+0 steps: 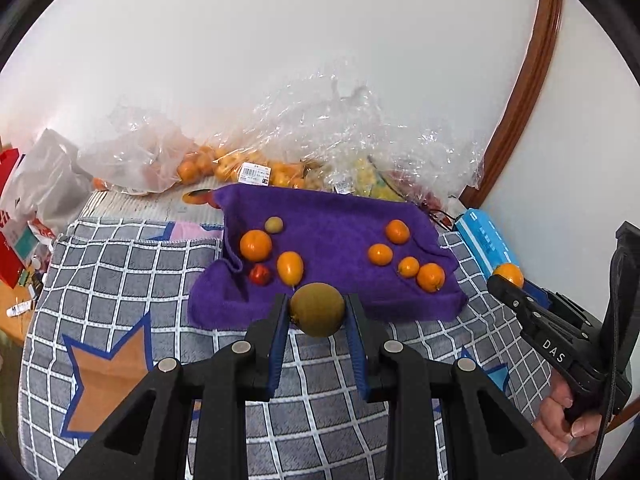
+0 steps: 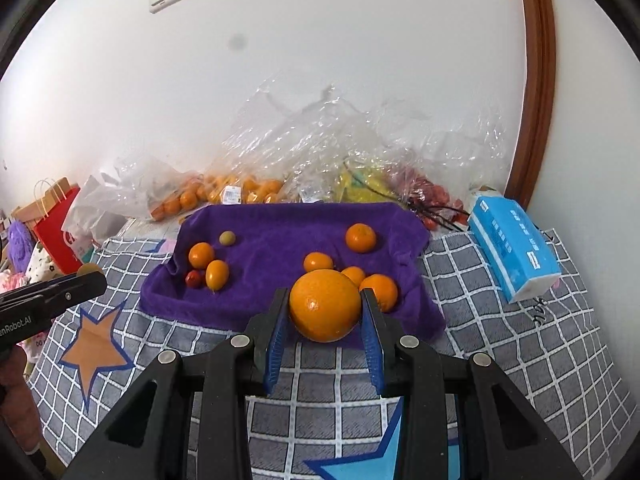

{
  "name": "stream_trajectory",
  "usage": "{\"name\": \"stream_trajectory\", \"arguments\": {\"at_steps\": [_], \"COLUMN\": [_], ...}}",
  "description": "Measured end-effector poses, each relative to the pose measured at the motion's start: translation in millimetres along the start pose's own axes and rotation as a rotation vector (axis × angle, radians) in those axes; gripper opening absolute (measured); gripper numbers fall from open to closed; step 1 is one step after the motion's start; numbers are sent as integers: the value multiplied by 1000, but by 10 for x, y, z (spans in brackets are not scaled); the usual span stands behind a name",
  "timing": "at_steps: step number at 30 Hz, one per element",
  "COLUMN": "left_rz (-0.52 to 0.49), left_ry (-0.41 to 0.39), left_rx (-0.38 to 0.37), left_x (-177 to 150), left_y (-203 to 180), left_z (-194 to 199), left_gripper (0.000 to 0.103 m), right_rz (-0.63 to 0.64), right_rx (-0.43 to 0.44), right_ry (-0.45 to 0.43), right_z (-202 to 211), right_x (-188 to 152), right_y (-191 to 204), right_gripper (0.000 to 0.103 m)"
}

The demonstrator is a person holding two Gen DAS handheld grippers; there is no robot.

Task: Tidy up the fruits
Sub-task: 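Carry the yellow-green fruit and the orange up over the towel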

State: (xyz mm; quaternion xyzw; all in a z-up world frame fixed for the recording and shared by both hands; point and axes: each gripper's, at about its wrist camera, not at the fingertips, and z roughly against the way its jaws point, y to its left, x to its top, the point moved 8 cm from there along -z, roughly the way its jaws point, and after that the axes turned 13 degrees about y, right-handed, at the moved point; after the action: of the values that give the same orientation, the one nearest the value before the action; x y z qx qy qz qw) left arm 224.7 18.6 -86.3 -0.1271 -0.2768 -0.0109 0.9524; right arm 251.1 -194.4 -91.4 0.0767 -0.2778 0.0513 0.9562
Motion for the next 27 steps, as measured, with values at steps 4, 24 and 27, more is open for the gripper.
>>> {"name": "stream_trajectory", "arguments": {"at_steps": [4, 24, 27], "left_rz": [4, 50, 52], "left_ry": [8, 51, 54], "left_rx": [1, 23, 25], "left_x": [93, 577, 622], "left_y": [26, 312, 332], "left_z": [-67, -508, -558], "left_gripper": [26, 26, 26], "right_rz": [-6, -29, -30], "right_rx": [-6, -33, -36], "right_ry": [-2, 19, 24], "right_z": [-49, -567, -658], "right_x": [83, 432, 485], "right_y": [-60, -373, -417], "right_gripper": [34, 35, 35]}}
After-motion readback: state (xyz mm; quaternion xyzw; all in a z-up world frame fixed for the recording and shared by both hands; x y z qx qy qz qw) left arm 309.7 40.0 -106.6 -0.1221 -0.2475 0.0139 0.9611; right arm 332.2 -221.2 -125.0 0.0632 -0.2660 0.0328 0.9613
